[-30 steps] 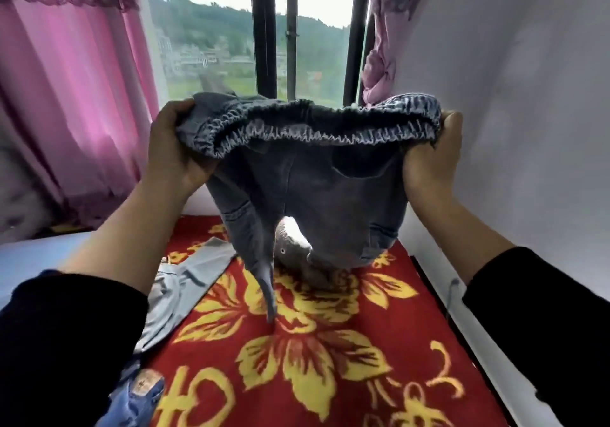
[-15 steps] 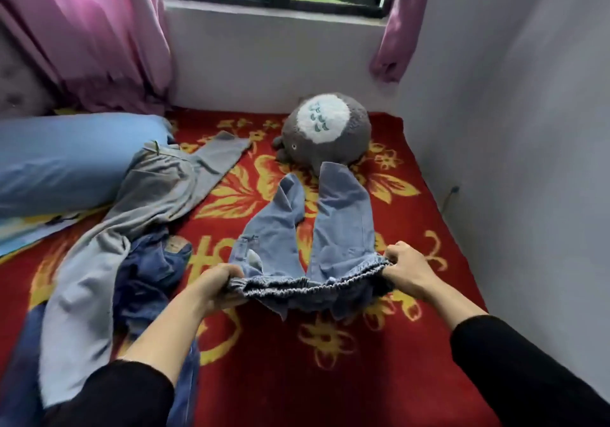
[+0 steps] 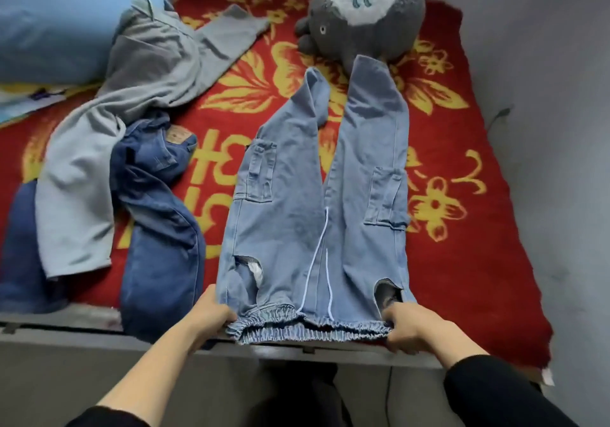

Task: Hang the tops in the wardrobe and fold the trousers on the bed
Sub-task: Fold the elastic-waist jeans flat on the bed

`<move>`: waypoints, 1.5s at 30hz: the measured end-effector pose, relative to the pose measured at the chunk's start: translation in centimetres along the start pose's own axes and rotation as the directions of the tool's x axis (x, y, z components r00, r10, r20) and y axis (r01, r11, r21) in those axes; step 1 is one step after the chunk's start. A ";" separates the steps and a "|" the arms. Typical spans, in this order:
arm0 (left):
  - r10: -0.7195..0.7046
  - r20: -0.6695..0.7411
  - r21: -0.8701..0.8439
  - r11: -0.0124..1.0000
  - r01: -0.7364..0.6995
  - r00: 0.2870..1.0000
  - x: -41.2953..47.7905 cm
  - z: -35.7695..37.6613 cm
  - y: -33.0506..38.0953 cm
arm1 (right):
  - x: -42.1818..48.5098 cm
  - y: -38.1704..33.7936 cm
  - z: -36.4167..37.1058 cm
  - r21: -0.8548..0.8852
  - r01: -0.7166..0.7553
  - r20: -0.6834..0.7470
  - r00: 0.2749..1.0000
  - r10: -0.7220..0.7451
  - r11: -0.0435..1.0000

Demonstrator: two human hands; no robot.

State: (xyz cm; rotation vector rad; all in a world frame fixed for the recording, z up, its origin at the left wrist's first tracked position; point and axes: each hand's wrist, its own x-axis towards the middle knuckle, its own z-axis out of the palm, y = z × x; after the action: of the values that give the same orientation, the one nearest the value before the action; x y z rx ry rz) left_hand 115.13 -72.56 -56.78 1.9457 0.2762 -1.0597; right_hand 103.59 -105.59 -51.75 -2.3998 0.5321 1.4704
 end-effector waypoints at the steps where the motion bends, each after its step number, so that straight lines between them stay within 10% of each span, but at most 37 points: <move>1: -0.047 0.009 0.030 0.998 0.046 0.999 0.3 0.2 -1.4 | 0.9 0.0 1.1 -0.018 -0.006 0.051 0.999 0.007 1.000; 7: -0.286 -0.157 0.085 0.950 0.302 0.945 2.7 4.5 -8.0 | 5.9 0.3 7.0 0.000 -0.030 0.157 0.987 0.030 1.000; 11: -0.092 -0.426 0.192 0.963 0.190 0.900 4.2 6.8 -7.3 | 8.4 -0.9 7.8 0.020 0.012 -0.264 0.965 -0.007 1.000; 14: 0.148 -0.381 0.501 0.863 0.069 0.913 4.9 7.7 -6.2 | 10.2 -2.0 7.1 0.016 0.083 -0.552 0.832 -0.060 0.996; 18: 0.159 -0.172 0.732 0.681 0.018 0.972 7.3 8.1 -4.9 | 12.6 -1.8 6.1 -0.163 0.025 -0.261 0.963 -0.068 0.986; 24: 0.123 -0.275 0.586 0.808 0.065 0.953 11.6 8.5 0.6 | 15.4 -1.9 0.4 0.064 0.025 -0.262 0.965 -0.007 0.998; 37: 0.377 -0.477 0.485 0.866 -0.119 0.794 29.3 -0.1 15.4 | 28.8 -10.3 -22.0 0.215 0.441 -0.691 0.699 -0.183 0.872; 45: 0.395 -0.235 0.633 0.756 -0.168 0.888 36.3 -2.0 16.7 | 37.4 -16.9 -33.5 0.148 0.527 -0.860 0.487 -0.155 0.837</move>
State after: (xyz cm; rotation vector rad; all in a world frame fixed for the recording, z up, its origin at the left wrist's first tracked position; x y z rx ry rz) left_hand 147.64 -88.11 -74.14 2.6560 -0.2019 -0.6104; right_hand 153.25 -110.60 -69.64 -2.4980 0.4026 -0.0629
